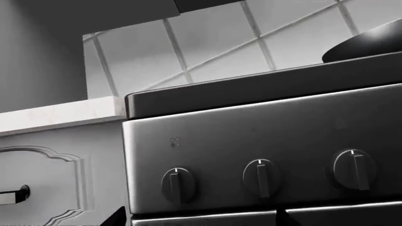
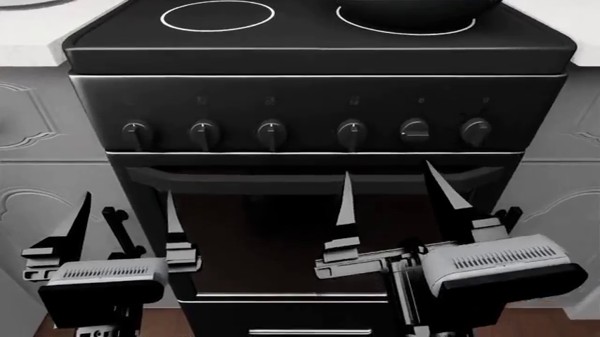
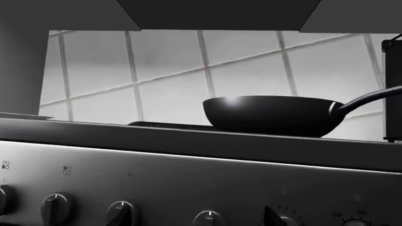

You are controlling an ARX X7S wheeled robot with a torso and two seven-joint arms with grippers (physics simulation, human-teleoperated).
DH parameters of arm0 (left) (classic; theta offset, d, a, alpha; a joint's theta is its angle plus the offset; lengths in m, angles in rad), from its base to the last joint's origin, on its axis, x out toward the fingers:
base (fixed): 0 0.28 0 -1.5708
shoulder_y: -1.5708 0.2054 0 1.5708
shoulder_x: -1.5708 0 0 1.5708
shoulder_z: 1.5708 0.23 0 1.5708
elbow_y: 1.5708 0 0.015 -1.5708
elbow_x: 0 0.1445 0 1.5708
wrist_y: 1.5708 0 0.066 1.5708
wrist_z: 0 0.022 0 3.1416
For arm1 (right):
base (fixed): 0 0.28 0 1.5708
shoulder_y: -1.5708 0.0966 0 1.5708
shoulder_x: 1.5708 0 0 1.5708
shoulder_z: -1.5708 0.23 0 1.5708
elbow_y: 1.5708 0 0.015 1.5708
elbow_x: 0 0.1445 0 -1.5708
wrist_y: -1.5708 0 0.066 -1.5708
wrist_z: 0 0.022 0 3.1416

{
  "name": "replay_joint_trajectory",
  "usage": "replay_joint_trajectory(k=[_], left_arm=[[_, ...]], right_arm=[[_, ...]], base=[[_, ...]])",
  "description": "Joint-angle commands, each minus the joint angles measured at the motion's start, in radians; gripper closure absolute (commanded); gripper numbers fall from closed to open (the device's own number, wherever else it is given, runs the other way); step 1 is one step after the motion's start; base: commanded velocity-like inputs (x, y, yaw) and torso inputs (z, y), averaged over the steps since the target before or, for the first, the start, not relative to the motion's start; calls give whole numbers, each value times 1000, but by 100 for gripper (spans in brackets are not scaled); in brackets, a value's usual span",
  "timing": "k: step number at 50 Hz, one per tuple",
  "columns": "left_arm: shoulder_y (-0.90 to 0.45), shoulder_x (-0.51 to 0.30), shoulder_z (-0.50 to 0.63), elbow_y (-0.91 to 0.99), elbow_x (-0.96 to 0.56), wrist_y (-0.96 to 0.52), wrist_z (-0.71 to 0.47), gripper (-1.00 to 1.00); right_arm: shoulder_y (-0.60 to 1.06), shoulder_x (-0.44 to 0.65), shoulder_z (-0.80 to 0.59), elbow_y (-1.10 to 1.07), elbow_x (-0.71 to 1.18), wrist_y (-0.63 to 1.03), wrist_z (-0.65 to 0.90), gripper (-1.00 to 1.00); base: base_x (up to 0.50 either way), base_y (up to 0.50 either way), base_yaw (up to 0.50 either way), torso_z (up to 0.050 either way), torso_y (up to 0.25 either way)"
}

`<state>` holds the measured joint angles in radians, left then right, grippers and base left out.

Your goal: Pick the croissant and place it on the pan. Then turn on the stove to warm the croissant.

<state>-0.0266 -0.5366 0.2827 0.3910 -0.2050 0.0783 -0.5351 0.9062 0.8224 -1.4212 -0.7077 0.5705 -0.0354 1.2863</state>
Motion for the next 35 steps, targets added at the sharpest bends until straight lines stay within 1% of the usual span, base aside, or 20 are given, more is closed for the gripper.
replay_joint_trajectory(k=[1, 9, 20, 35], left_arm=[[2, 1, -1, -10, -9, 9, 2, -100], [3, -1, -4, -8, -19, 8, 5, -100], [-4, -2, 0, -14, -31, -8, 9, -100], [-11, 5, -12, -44, -51, -1, 6, -100]], right_arm=[[37, -24, 20, -7, 111, 88, 24, -100], [70, -54, 25, -13, 190, 137, 12, -100], [138, -96, 66, 26, 325, 182, -3, -100], [135, -123, 119, 125, 403, 139, -17, -100]], base=[[0, 0, 0, 0, 0], [0, 0, 0, 0, 0], [0, 0, 0, 0, 0], [0, 0, 0, 0, 0]])
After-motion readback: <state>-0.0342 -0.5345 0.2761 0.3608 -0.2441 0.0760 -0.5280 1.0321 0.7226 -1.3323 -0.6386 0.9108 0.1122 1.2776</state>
